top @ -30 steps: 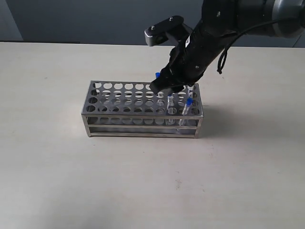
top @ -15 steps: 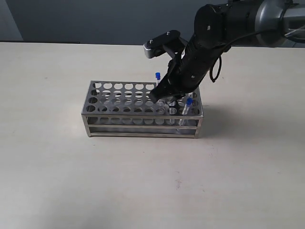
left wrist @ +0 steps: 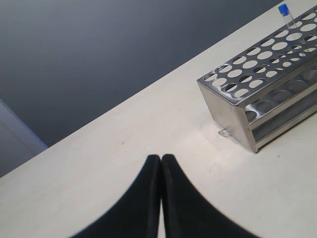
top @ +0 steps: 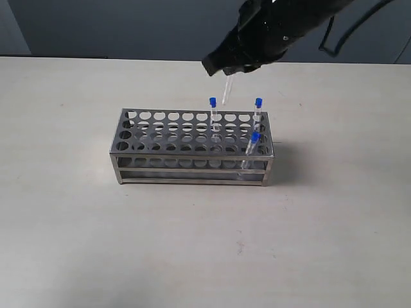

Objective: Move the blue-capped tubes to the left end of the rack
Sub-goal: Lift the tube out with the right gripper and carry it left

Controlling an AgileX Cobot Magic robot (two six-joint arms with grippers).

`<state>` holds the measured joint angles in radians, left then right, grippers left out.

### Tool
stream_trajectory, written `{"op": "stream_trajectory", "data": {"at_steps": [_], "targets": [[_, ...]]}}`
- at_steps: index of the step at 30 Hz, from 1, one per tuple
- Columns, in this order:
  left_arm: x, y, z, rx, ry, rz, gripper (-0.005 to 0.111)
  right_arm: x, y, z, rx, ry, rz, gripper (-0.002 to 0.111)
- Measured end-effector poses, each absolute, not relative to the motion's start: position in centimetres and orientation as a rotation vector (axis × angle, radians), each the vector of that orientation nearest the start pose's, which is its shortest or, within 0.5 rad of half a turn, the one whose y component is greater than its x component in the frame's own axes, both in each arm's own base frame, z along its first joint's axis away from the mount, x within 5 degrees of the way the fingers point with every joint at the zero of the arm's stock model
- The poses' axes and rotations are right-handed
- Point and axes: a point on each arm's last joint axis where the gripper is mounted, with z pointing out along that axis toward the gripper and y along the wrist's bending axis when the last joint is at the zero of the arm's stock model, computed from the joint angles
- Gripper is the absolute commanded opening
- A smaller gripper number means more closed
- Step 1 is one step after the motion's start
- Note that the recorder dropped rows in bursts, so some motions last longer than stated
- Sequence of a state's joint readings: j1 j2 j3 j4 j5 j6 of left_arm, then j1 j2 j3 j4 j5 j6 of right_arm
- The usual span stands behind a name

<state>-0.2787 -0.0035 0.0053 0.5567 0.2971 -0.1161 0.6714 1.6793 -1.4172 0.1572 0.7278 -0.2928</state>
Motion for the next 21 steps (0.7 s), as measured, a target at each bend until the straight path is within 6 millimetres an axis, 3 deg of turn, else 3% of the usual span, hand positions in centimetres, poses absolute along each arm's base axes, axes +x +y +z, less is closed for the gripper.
{"op": "stream_trajectory", "data": {"at_steps": [7, 11, 17, 21], "targets": [[5.6, -0.1, 18.9, 0.489, 1.674, 0.239, 0.001, 28.9, 26.3, 33.0, -1.113, 2.125, 0.405, 0.000], [5.6, -0.1, 18.9, 0.489, 1.674, 0.239, 0.001, 29.4, 29.0, 31.8, -1.223, 2.081, 0.438, 0.000], [5.6, -0.1, 18.9, 0.489, 1.674, 0.239, 0.001, 30.3, 35.2, 29.9, -1.428, 2.067, 0.474, 0.000], [5.6, -0.1, 18.9, 0.489, 1.674, 0.239, 0.001, 31.2, 37.5, 29.0, -1.490, 2.070, 0.483, 0.000]]}}
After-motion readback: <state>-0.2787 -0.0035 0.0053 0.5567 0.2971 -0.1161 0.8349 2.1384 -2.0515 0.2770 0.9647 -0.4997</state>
